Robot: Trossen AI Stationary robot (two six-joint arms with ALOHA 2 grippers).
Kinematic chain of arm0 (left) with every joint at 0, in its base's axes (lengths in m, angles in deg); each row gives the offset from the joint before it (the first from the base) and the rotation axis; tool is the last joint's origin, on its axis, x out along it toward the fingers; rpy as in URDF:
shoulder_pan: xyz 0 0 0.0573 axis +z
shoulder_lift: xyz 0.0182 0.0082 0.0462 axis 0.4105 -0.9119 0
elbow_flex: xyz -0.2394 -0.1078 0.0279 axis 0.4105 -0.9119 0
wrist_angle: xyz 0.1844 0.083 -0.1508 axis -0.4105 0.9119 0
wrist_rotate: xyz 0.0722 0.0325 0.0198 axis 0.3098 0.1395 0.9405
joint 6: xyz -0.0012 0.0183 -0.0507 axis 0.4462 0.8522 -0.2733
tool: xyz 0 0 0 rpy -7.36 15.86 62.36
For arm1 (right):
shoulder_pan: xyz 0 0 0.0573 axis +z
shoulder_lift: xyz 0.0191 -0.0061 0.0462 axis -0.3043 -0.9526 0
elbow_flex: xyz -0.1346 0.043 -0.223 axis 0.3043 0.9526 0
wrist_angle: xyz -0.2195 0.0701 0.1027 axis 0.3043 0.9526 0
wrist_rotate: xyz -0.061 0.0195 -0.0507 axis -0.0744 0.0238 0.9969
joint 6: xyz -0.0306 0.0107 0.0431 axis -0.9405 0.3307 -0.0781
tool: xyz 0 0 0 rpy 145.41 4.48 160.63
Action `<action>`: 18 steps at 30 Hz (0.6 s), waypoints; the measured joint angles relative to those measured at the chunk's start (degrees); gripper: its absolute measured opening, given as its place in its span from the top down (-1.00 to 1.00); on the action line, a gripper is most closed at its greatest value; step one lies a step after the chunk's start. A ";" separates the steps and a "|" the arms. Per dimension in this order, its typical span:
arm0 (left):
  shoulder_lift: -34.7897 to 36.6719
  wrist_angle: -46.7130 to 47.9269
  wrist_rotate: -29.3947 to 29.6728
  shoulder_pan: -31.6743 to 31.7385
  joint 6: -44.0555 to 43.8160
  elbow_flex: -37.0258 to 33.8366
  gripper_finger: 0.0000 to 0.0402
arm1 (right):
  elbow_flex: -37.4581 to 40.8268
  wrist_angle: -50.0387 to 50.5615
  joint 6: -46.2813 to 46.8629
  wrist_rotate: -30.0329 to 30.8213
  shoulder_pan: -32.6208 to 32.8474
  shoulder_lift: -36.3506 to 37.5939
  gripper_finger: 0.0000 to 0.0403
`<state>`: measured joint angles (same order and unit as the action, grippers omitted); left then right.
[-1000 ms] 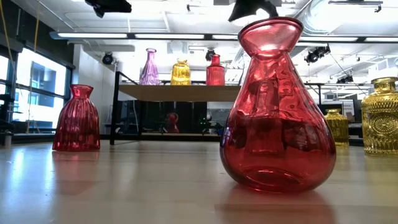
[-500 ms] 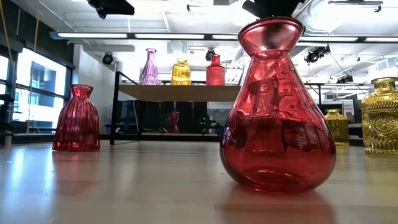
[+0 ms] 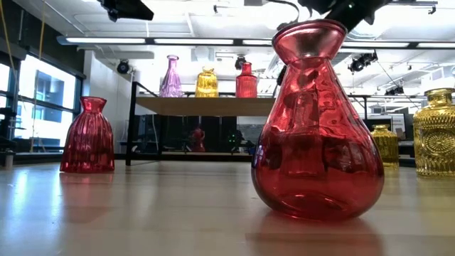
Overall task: Sort vases onto shelf
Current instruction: Adjust the vases on the shelf
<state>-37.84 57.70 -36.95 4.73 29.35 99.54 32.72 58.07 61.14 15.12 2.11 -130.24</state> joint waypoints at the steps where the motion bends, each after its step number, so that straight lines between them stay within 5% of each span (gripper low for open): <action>1: -0.02 0.02 -0.01 0.00 -0.27 0.00 0.64 | 0.69 -0.37 -0.47 -0.07 -0.55 0.32 1.00; 18: -0.02 0.02 2.93 0.00 -0.85 0.00 0.64 | 2.14 -1.20 -4.68 -6.62 -12.47 2.98 1.00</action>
<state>-37.87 57.72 -34.02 4.73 28.49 99.54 34.86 56.87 56.46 8.50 -10.36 -127.25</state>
